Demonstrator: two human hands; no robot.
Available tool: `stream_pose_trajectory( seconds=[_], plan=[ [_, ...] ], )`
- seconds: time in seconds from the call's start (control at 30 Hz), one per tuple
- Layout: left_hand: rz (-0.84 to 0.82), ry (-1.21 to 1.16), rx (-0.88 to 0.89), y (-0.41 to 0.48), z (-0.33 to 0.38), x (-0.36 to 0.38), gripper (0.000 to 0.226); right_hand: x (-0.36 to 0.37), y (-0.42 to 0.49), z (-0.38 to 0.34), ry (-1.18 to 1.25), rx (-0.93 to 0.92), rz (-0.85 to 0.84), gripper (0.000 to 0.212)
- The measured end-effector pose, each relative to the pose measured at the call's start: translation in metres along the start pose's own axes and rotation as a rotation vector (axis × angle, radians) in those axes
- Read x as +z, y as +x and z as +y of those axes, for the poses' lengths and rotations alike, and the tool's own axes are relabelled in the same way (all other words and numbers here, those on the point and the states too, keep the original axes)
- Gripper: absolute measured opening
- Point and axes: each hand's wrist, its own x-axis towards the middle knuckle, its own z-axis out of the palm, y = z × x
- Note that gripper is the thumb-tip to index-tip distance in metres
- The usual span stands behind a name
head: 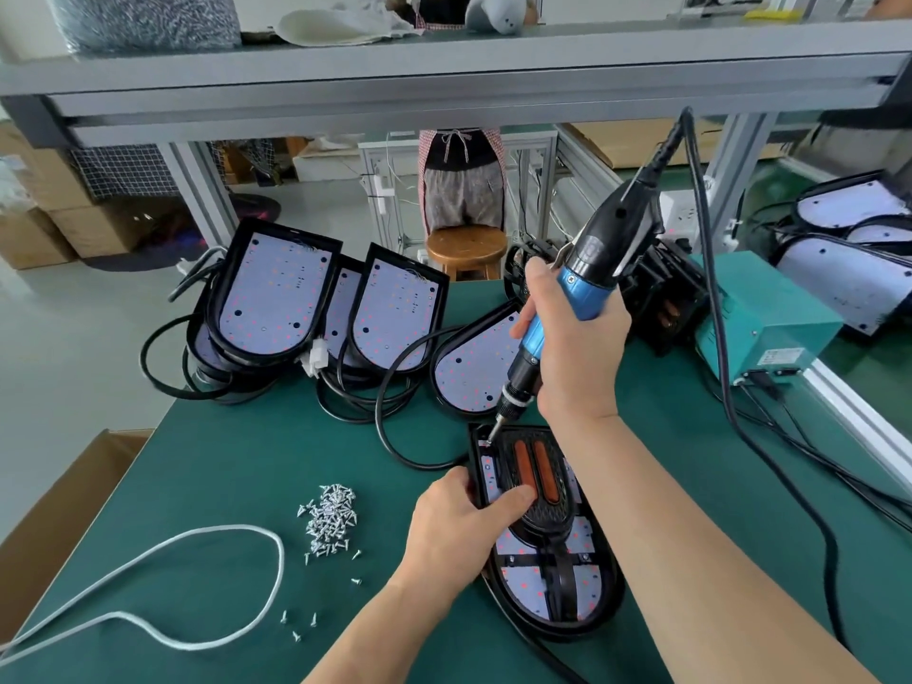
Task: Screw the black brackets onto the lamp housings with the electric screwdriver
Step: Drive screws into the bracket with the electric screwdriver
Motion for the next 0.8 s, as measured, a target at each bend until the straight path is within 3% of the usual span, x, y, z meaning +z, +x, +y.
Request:
stream_pose_trajectory(
  seconds=[0.8],
  plan=[
    [-0.008,-0.03,0.051,0.01,-0.008,0.0,0.037,0.006,-0.007,-0.001,-0.068,-0.001,-0.102,0.016]
  ],
)
